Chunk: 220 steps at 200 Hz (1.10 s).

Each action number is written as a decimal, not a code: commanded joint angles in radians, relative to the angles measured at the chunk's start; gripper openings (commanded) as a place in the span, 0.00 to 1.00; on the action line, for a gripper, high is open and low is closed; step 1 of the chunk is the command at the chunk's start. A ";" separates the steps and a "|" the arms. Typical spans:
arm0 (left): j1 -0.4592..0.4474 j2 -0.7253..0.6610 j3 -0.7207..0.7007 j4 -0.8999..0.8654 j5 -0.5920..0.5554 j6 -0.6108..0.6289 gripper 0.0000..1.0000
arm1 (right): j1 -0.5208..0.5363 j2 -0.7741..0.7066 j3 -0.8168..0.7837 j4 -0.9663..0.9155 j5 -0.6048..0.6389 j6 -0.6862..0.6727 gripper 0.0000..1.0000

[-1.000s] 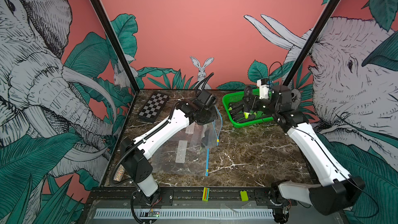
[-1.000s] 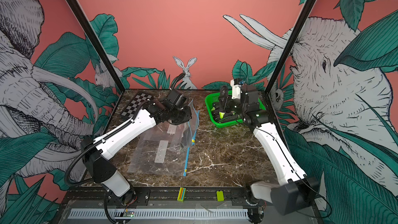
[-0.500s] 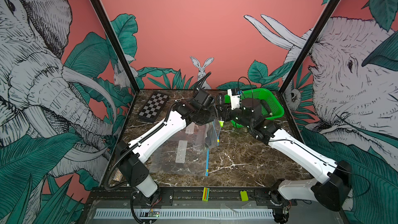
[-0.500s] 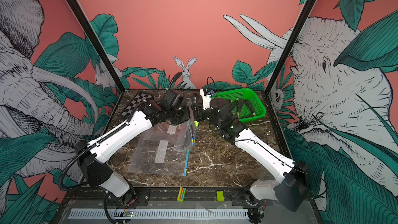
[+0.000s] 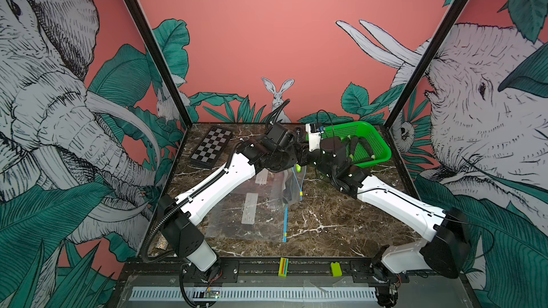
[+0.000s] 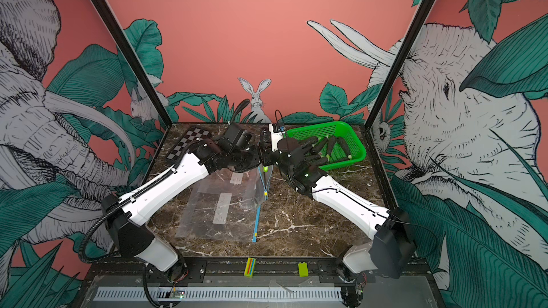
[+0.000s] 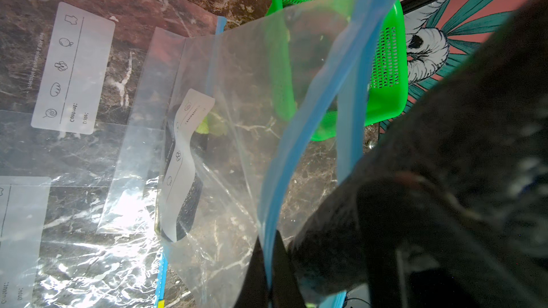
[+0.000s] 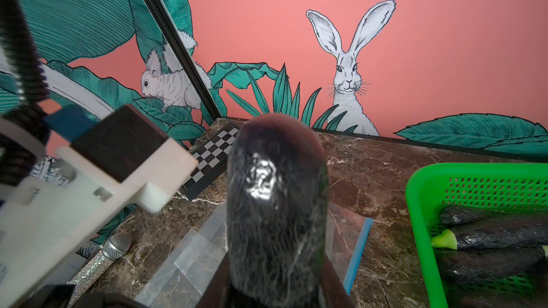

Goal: Place the eggplant in a zip-top bag and seal the zipper
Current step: Place the eggplant in the zipper food storage bag.

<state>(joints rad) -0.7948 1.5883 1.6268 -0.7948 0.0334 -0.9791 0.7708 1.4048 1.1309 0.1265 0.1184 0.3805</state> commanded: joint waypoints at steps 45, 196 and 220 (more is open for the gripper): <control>0.005 -0.037 -0.010 0.012 -0.014 0.003 0.00 | 0.008 -0.054 -0.064 -0.035 0.028 -0.045 0.29; 0.011 -0.034 -0.018 0.006 -0.035 0.011 0.00 | -0.105 -0.150 0.044 -0.375 -0.161 0.027 0.67; 0.018 -0.043 -0.030 0.009 -0.034 0.012 0.00 | -0.252 -0.162 0.063 -0.437 -0.270 0.065 0.73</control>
<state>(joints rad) -0.7879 1.5879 1.6199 -0.7792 0.0200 -0.9749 0.6441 1.2755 1.1538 -0.2188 -0.0387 0.3939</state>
